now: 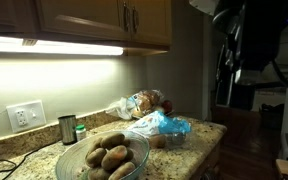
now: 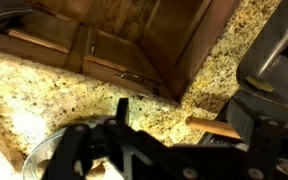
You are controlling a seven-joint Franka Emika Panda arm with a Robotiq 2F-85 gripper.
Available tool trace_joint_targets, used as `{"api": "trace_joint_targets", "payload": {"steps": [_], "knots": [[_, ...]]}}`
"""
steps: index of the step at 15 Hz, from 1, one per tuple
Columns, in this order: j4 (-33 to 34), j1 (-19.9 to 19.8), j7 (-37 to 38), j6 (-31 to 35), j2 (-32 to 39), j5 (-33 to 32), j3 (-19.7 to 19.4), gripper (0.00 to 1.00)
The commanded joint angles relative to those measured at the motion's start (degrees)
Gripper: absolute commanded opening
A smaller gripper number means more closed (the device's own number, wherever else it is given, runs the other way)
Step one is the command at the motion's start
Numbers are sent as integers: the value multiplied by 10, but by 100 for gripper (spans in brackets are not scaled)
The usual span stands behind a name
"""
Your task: Take one potato out of the plastic and place it in the glass bowl
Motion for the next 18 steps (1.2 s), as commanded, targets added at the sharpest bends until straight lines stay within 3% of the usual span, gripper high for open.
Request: {"api": "trace_joint_targets", "payload": {"steps": [1, 11, 18], "knots": [[-2, -10, 1, 3, -1, -1, 1, 100], [-19, -81, 30, 43, -29, -37, 0, 100], [-36, -169, 138, 73, -67, -119, 20, 100]]}}
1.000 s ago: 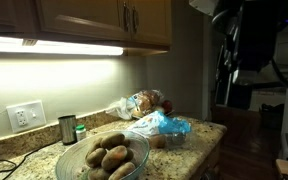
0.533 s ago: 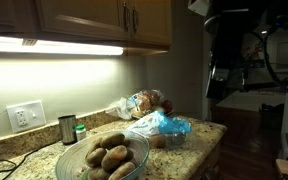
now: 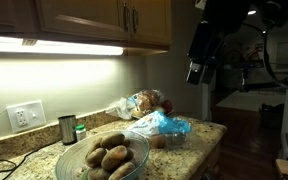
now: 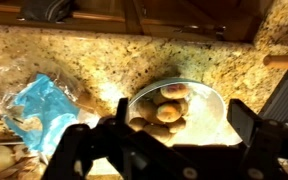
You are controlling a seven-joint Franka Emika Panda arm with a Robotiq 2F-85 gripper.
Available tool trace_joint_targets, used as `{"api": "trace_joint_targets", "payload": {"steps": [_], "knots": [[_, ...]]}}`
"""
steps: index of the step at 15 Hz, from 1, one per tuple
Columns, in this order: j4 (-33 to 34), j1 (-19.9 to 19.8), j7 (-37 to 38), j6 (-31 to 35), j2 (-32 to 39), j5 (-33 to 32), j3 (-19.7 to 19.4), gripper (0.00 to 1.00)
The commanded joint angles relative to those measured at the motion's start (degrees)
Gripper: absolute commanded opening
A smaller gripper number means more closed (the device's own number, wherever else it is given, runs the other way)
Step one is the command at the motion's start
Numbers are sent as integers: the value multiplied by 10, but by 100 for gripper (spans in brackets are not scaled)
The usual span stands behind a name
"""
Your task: Take one potato out of the plastic and place it in the glass bowl
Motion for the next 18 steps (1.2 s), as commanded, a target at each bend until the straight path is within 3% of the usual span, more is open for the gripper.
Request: {"api": "trace_joint_targets", "payload": {"steps": [1, 6, 7, 12, 18], "knots": [[-29, -44, 71, 11, -46, -41, 16, 100], [-43, -96, 144, 4, -59, -97, 35, 100], [-18, -72, 114, 0, -27, -83, 18, 100], [-12, -76, 116, 1, -17, -85, 19, 100], [7, -121, 123, 3, 5, -104, -8, 100]]}}
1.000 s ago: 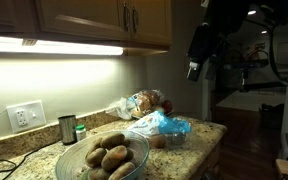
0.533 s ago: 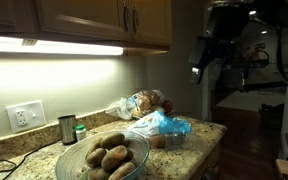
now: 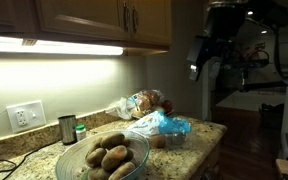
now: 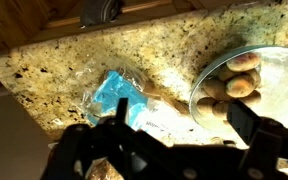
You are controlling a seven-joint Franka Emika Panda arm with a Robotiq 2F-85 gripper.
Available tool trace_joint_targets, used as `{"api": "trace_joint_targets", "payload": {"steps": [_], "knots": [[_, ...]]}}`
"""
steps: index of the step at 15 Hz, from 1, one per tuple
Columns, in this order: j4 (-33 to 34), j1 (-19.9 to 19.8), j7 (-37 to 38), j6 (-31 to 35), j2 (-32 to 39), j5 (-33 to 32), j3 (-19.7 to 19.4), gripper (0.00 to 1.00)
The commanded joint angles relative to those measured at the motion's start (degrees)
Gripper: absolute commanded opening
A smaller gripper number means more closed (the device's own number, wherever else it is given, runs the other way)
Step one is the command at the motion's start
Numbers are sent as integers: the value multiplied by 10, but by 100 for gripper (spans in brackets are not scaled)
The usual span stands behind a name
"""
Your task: Take one potato out of the plastic and place it in the glass bowl
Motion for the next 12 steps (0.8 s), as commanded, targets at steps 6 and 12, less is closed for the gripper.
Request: {"api": "trace_joint_targets", "payload": {"steps": [6, 12], "knots": [[17, -82, 30, 8, 41, -51, -36, 100], [21, -144, 96, 22, 76, -122, -22, 100]]}}
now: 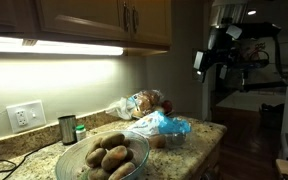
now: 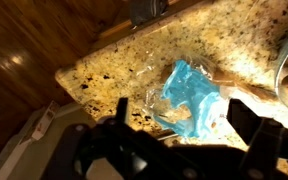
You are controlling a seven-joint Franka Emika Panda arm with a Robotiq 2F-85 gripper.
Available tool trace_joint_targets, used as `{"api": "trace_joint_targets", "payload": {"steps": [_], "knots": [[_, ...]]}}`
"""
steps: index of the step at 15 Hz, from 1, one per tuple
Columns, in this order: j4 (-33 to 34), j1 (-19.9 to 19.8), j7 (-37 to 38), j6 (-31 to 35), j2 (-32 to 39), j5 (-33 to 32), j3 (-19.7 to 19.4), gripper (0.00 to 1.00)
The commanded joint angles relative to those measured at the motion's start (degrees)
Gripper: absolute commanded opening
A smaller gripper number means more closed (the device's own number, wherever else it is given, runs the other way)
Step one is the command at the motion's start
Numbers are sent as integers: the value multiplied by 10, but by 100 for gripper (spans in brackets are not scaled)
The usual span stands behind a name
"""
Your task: Take one potato out of the plastic and place it in the glass bowl
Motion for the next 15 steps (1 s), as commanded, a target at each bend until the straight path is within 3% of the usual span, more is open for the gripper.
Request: {"api": "trace_joint_targets", "payload": {"steps": [1, 5, 9, 15], "knots": [[9, -41, 62, 27, 32, -60, 15, 100], [4, -51, 81, 110, 68, -103, -1, 100], [2, -41, 64, 200, 106, -85, -27, 100], [3, -26, 52, 218, 138, -44, -54, 100]]}}
